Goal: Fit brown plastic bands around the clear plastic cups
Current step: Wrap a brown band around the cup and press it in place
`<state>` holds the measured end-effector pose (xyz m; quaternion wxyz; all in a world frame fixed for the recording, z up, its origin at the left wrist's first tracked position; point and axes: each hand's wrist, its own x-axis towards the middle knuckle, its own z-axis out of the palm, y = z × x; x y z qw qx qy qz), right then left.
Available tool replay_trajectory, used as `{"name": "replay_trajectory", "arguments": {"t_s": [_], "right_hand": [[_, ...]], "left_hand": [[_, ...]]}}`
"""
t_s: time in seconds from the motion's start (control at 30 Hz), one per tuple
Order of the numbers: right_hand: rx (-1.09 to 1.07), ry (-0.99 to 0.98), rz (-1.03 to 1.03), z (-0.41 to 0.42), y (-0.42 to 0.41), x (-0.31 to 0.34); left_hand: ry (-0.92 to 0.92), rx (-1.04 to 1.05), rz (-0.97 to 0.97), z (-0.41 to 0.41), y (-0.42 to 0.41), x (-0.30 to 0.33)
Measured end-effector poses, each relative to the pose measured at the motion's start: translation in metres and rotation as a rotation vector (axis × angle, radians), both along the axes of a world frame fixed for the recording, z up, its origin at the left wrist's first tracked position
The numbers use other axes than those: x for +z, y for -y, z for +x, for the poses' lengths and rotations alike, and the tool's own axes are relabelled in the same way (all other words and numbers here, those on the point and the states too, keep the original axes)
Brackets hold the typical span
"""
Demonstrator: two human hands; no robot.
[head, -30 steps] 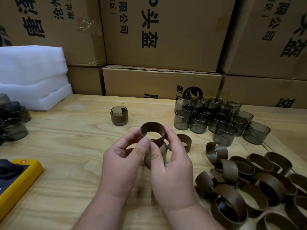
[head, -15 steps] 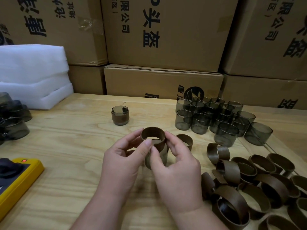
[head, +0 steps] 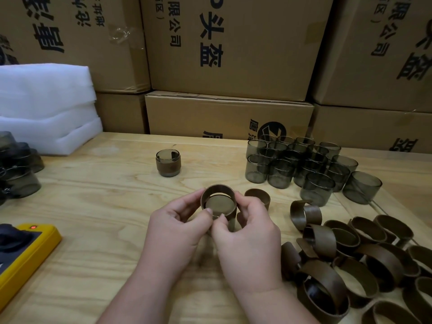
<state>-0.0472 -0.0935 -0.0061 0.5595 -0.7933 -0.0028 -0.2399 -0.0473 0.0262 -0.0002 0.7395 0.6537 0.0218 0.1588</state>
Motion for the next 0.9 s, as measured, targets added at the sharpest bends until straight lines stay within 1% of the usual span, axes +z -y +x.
{"name": "replay_trajectory", "arguments": {"t_s": [0.13,0.27,0.5,0.6,0.77,0.9], "right_hand": [[0.008,-0.053,0.043,0.0014,0.0016,0.0016],[0.019,-0.055,0.049,0.0013,0.0023,0.0038],[0.008,-0.075,0.047,0.0034,0.0025,0.0039],[0.012,-0.082,0.093,0.0061,0.0039,0.0037],[0.071,-0.13,0.179,0.01,0.0089,0.0022],[0.141,-0.182,0.176,0.0106,0.01,0.0033]], "left_hand": [[-0.032,-0.009,-0.01,0.0002,-0.0006,0.002],[-0.04,-0.03,0.009,-0.0002,-0.0017,0.003],[-0.071,0.036,0.053,0.0001,-0.0011,0.0025],[-0.07,0.049,0.064,-0.0002,0.0,0.0036],[-0.078,0.083,0.141,-0.0002,0.003,0.0049],[-0.112,0.138,0.194,-0.0021,0.0023,0.0061]]}}
